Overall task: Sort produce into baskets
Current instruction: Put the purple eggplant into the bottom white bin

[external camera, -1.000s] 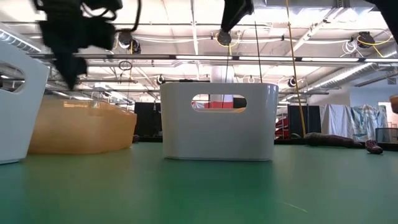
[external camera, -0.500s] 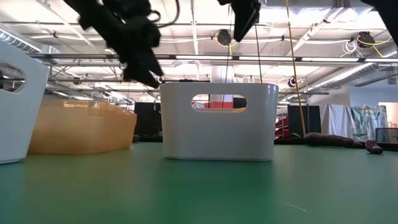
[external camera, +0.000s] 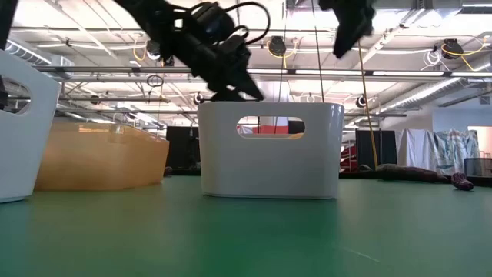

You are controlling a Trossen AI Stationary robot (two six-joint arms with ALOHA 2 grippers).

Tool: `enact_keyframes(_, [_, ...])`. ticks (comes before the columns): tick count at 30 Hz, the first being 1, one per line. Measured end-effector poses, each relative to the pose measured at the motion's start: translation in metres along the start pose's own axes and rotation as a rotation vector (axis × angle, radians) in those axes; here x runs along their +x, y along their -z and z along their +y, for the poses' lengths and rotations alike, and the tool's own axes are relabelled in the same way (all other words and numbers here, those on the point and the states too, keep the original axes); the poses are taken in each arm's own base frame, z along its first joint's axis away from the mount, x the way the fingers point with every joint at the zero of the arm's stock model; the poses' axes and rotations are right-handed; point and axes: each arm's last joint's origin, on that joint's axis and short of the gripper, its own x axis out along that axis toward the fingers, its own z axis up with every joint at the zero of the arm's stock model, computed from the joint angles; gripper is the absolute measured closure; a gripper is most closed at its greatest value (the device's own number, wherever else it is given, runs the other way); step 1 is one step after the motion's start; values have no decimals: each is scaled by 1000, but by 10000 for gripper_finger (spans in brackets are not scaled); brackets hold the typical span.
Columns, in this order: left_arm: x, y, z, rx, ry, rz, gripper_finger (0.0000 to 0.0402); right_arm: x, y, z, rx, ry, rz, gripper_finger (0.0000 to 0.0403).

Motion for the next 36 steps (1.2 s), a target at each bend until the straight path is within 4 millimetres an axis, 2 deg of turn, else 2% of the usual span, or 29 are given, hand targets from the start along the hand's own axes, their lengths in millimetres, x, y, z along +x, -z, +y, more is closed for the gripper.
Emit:
enact_keyframes(5, [14,-18,2,77,3,-20,144,27,45,0,163,-116,-73,248])
enact_keyframes(11, [39,-5,13,153,-7,54,144,69,78,13,337,-299,-125,248])
enact_keyframes(16, [53,5,19,214,-11,92,144,96,98,23,407,-355,-78,248])
enact_keyframes(20, [63,12,27,298,-150,124,144,106,105,26,438,-346,-39,248])
enact_keyframes(23, [68,17,38,302,-273,152,144,107,102,26,440,-356,-64,248])
enact_keyframes(29, [85,36,65,244,-285,225,144,105,95,27,414,-387,-140,248])
enact_keyframes(36, [92,38,70,252,-322,207,144,104,92,28,399,-397,-170,248])
